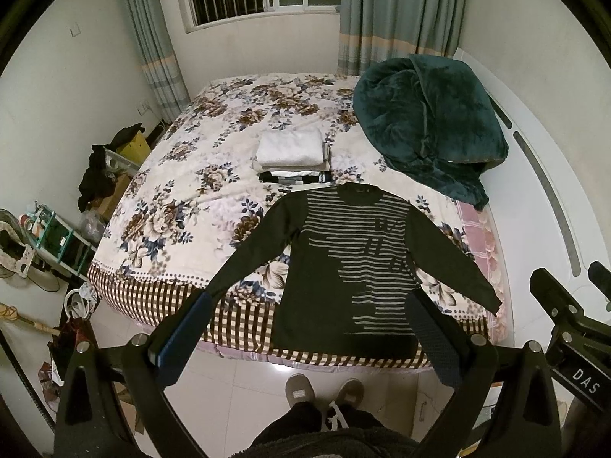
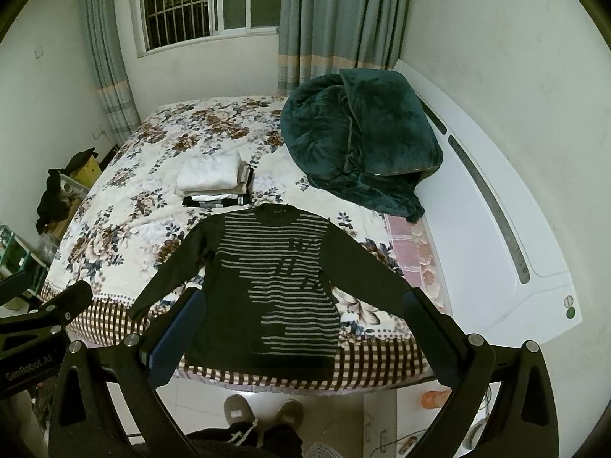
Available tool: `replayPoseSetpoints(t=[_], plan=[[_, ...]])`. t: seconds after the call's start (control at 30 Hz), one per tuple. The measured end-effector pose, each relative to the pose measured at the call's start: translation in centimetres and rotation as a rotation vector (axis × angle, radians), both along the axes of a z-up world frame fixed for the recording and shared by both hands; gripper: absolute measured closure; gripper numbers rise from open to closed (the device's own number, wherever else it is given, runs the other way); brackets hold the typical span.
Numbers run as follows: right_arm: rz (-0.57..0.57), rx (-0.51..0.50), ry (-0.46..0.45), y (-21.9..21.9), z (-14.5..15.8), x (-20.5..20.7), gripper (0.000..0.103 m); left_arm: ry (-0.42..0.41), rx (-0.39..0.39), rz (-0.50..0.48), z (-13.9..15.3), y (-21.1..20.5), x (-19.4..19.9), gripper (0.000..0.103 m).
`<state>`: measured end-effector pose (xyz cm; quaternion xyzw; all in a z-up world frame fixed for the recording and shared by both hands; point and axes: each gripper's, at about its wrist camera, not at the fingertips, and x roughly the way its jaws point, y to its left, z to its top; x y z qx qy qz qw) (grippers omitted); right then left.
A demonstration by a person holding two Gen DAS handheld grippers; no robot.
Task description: Fold small clothes
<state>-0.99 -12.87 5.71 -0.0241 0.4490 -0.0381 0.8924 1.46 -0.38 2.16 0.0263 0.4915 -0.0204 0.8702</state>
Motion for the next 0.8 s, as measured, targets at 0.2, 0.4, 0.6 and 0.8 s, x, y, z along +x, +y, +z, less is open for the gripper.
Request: replayPoseSetpoints(t=[0.2,0.4,0.6,0.8], plan=[[0.005,0.008,-0.003,0.5,0.8,0.5,0.0,-0.011,0.001,0.001,0.8,0.2,0.3,0.0],[0.01,0.01,-0.009,0.6,1.7,0.8,0.0,-0.022,-0.001,0.003,1.0,0.2,0.0,0.0],[0.01,0.013,-0.013,0.3,1.6,0.6,0.0,-0.029,0.001,0.004,1.1,0.1,0.0,0.0],[0.013,0.019,-0.013,0.2,1.9,1.0,0.0,-0.032,0.001,0.003,1.3,0.0,0.2,0.0]])
